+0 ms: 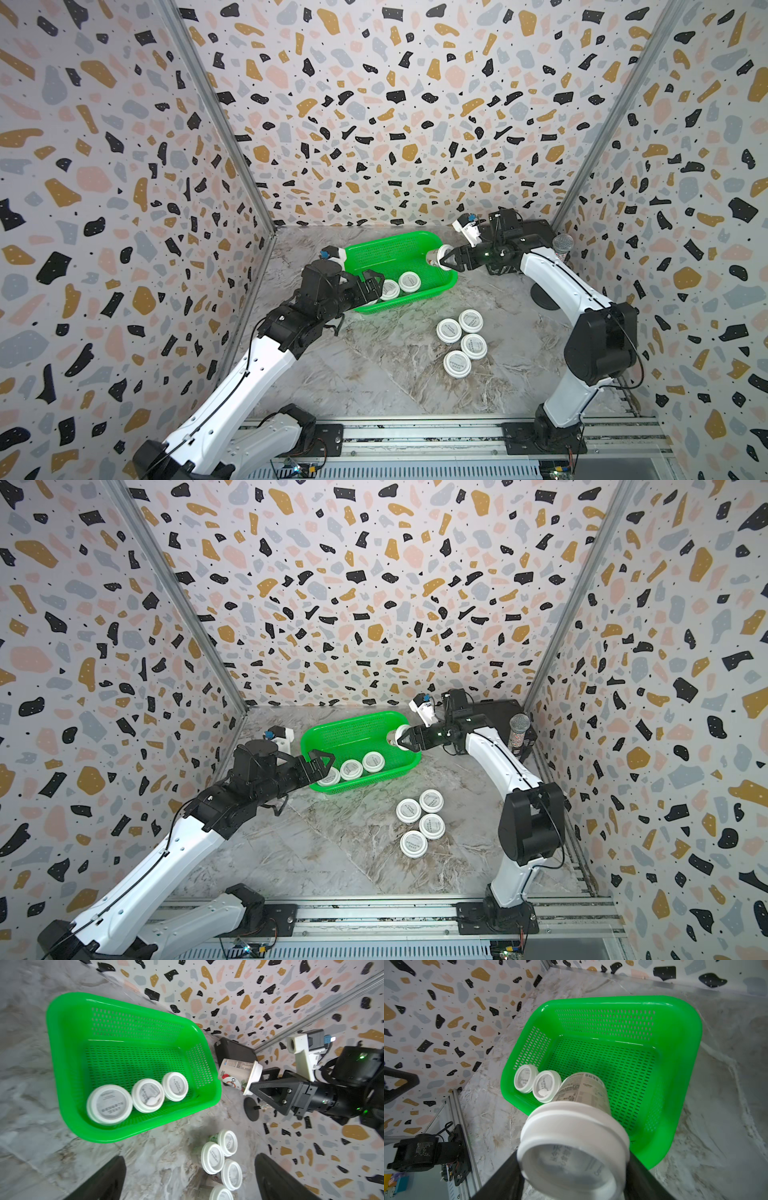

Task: Put the yogurt in the basket
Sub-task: Pick up the yogurt from the center of the board, then place the yogurt in the basket.

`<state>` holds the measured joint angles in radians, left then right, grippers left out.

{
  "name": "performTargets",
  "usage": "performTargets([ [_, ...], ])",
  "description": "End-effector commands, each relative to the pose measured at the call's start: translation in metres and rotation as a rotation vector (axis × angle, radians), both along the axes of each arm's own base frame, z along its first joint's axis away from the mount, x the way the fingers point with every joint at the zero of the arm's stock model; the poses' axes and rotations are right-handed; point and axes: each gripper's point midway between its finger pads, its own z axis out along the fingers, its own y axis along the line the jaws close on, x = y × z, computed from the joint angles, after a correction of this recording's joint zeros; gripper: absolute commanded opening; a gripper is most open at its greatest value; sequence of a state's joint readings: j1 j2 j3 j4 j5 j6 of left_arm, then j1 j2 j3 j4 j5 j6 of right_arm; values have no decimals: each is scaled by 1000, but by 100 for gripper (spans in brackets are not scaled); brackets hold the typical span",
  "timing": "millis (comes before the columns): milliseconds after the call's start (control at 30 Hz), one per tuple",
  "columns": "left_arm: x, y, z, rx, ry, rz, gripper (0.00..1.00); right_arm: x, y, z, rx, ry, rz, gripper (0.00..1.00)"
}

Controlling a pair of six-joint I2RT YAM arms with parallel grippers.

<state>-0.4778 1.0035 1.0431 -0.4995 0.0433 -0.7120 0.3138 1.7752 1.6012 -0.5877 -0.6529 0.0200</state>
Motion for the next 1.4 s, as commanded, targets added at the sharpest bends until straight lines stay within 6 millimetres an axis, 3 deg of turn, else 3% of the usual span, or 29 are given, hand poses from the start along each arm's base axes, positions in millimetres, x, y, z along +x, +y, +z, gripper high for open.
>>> performTargets([
  [0, -6, 28, -1, 220, -35, 8, 100, -9, -6, -3, -127, 63, -30, 70],
  [233, -16, 53, -8, 443, -65, -26, 100, 4, -1, -23, -292, 99, -40, 70],
  [433, -20, 62, -17, 542, -89, -55, 100, 17, 5, -45, -409, 120, -37, 70],
  [867, -27, 66, -31, 553, -100, -66, 99, 38, 19, -85, -542, 152, -44, 71],
  [1367, -29, 65, -32, 545, -98, -73, 100, 28, 21, -108, -629, 217, 9, 73],
])
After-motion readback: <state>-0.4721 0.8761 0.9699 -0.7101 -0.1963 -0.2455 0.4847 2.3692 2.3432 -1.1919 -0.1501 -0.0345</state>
